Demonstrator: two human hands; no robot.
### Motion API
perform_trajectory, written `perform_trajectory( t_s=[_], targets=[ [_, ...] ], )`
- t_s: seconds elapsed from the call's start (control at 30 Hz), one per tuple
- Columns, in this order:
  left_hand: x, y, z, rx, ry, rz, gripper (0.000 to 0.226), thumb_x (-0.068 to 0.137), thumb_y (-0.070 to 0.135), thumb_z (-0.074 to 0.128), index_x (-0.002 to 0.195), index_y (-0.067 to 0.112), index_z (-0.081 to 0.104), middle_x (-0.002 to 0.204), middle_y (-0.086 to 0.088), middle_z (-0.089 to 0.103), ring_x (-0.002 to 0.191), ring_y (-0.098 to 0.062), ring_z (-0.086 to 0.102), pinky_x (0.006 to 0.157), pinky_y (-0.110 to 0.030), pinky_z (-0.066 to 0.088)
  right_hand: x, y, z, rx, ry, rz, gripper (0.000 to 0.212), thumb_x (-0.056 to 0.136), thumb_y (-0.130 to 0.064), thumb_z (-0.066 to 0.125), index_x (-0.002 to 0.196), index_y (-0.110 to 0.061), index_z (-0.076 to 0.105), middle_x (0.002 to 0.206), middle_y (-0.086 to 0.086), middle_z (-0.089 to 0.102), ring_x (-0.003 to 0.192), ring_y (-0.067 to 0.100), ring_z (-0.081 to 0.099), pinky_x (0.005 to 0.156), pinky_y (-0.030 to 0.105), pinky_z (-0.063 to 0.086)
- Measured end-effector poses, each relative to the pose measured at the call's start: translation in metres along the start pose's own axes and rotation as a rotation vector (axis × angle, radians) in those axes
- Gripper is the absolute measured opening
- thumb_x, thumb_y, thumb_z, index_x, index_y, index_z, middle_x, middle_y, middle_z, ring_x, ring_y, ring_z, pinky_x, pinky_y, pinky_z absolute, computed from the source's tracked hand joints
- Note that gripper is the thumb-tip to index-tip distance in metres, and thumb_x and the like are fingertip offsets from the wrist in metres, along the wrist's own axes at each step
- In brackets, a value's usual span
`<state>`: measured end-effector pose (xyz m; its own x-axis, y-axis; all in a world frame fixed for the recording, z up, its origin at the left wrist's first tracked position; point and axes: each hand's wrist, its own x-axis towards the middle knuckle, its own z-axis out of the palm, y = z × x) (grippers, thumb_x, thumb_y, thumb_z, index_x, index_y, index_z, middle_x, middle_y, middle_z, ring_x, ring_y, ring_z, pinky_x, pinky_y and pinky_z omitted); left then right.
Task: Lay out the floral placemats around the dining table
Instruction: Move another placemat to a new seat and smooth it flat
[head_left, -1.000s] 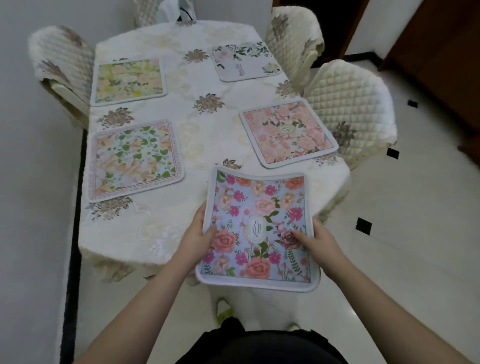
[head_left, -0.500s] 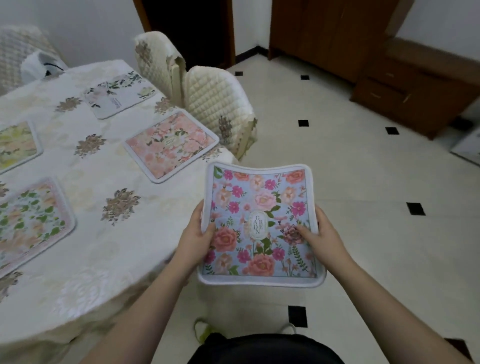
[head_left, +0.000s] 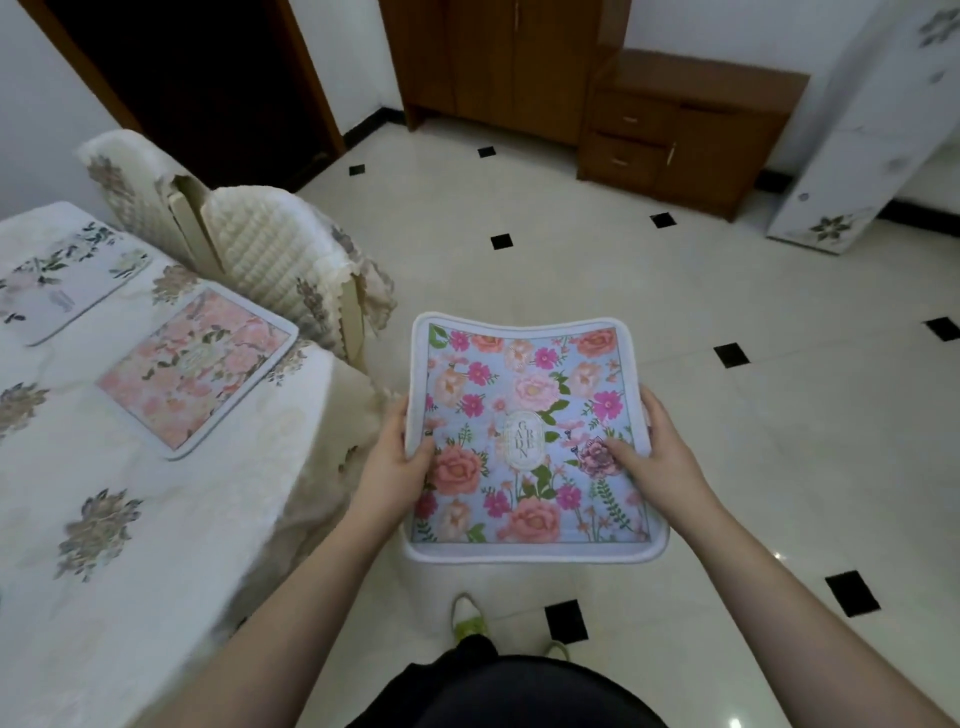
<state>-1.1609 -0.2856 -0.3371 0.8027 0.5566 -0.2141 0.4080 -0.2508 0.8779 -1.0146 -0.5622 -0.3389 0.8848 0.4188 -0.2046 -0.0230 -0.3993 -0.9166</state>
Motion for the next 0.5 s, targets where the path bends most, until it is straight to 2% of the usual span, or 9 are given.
perform_trajectory(
  t_s=[0.13, 0.23, 0.37, 0.43, 0.5],
  targets=[
    [0.033, 0.004, -0.001, 0.014, -0.033, -0.004, 0.055, 0.096, 0.031, 0.059, 0.140, 0.051, 0.034, 0.122, 0.013, 0.065, 0.102, -0.013, 0.070, 0.084, -0.047, 0.060, 0.021, -0.002, 0.003, -0.023, 0.026, 0.021, 0.064, 0.091, -0.022, 0.067, 0.133, -0.053, 0.031, 0.112, -0.019, 0.066, 0.089, -0.002, 0.069, 0.070, 0.022, 0.055],
    [0.066, 0.000, -0.012, 0.025, -0.024, -0.017, 0.060, 0.096, 0.031, 0.058, 0.144, 0.050, 0.028, 0.123, 0.009, 0.065, 0.101, -0.015, 0.070, 0.083, -0.048, 0.060, 0.050, -0.013, 0.018, -0.028, 0.032, 0.012, 0.066, 0.092, -0.021, 0.066, 0.142, -0.043, 0.029, 0.113, -0.022, 0.064, 0.091, -0.005, 0.066, 0.068, 0.013, 0.052],
    [0.111, 0.000, -0.041, 0.075, 0.003, 0.039, 0.072, 0.098, 0.027, 0.056, 0.149, 0.054, 0.013, 0.128, 0.011, 0.056, 0.103, -0.012, 0.065, 0.087, -0.042, 0.058, 0.099, -0.039, 0.049, -0.032, 0.016, -0.006, 0.070, 0.092, -0.019, 0.066, 0.141, -0.048, 0.025, 0.110, -0.026, 0.062, 0.089, -0.011, 0.065, 0.063, 0.006, 0.049],
    [0.133, -0.001, -0.058, 0.122, 0.049, 0.071, 0.075, 0.098, 0.027, 0.056, 0.150, 0.054, 0.009, 0.135, 0.010, 0.049, 0.106, -0.012, 0.059, 0.089, -0.034, 0.053, 0.124, -0.054, 0.066, -0.064, -0.004, -0.028, 0.069, 0.092, -0.020, 0.065, 0.145, -0.042, 0.026, 0.113, -0.024, 0.062, 0.090, -0.011, 0.065, 0.066, 0.010, 0.052],
    [0.156, 0.000, -0.075, 0.166, 0.085, 0.084, 0.074, 0.098, 0.028, 0.056, 0.150, 0.053, 0.009, 0.139, 0.009, 0.047, 0.102, -0.010, 0.056, 0.083, -0.028, 0.049, 0.151, -0.069, 0.078, -0.081, -0.024, -0.031, 0.073, 0.092, -0.022, 0.065, 0.150, -0.038, 0.023, 0.120, -0.018, 0.063, 0.097, -0.002, 0.066, 0.075, 0.021, 0.055]
  ],
)
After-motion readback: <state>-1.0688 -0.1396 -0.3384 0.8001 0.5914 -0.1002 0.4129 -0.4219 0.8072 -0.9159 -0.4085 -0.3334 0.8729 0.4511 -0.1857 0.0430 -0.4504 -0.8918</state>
